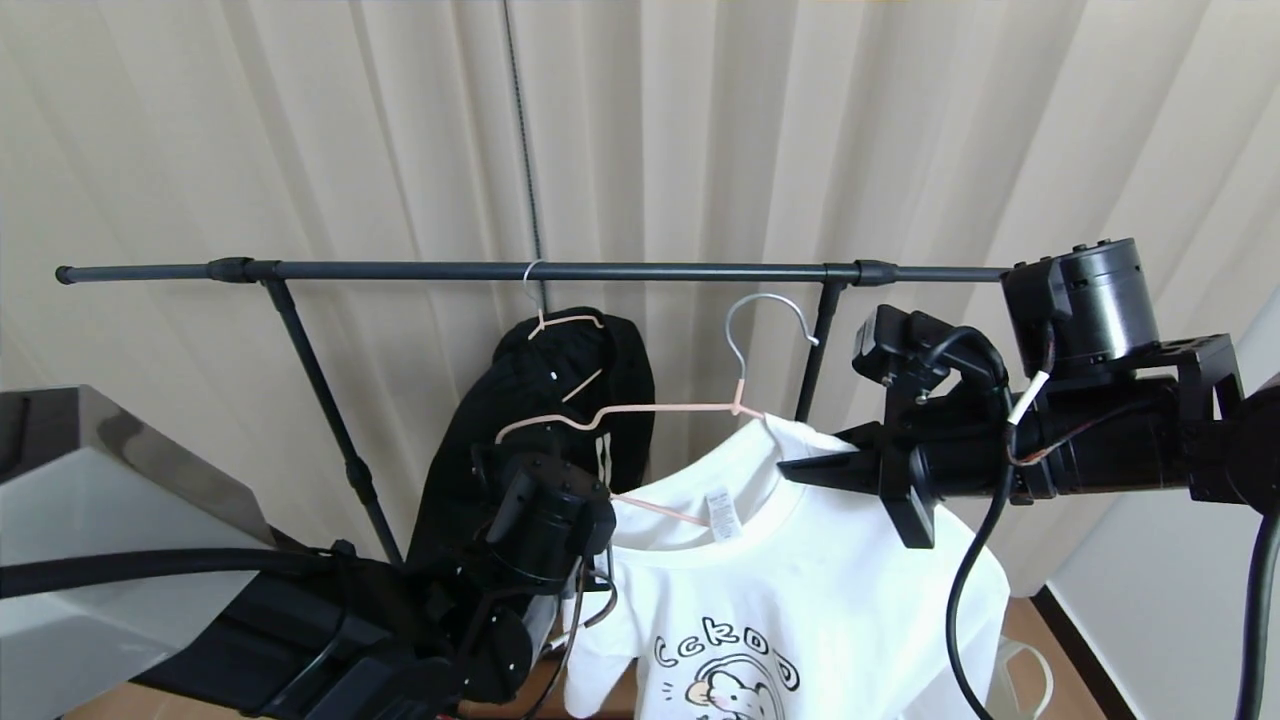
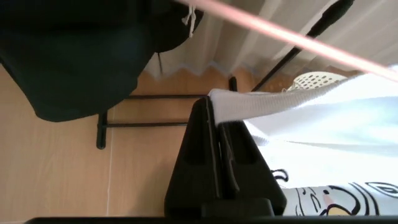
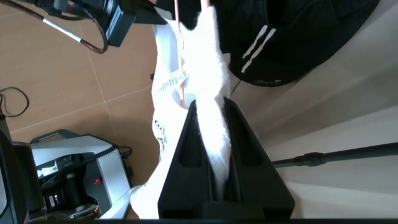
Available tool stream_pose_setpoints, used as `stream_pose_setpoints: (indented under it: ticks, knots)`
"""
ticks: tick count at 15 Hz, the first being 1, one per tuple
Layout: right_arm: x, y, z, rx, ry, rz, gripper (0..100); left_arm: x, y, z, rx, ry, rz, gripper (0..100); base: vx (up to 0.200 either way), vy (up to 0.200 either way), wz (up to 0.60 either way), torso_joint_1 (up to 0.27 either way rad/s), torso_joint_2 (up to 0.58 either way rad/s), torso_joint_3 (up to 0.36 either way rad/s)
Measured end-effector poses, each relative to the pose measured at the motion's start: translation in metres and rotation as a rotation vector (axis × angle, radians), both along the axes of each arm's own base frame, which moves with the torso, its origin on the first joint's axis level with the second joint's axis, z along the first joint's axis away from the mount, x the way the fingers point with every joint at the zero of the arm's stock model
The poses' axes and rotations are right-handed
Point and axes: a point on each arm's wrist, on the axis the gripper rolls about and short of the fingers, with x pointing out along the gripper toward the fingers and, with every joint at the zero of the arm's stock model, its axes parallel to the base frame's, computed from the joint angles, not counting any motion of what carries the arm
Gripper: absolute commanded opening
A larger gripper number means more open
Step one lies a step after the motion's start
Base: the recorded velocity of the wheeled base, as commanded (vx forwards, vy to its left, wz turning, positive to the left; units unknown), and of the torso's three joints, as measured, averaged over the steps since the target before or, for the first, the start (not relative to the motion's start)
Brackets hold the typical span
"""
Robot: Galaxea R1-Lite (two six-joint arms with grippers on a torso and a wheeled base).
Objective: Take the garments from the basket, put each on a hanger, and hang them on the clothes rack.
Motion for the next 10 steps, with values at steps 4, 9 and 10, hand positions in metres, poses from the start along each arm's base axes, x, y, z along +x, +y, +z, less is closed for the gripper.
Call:
stream_pose_setpoints:
  ticks: [4,9,10]
  knots:
    - [0.0,-0.001,0.0,-0.001,0.0,-0.001,0,0.001,0.009,0.007,-0.007,-0.014,0.022,0,0.0,0.0,0.0,0.0,0.0,0.0]
    - [0.0,-0.005,-0.004,0.015,-0.057,-0.007,0,0.007,0.022,0.014,-0.008,-0.031,0.061,0,0.0,0.0,0.0,0.0,0.0,0.0]
    - [-0.001,-0.006,-0.005,0.013,-0.058,-0.006,0,0.008,0.024,0.015,-0.012,-0.034,0.068,0,0.0,0.0,0.0,0.0,0.0,0.0]
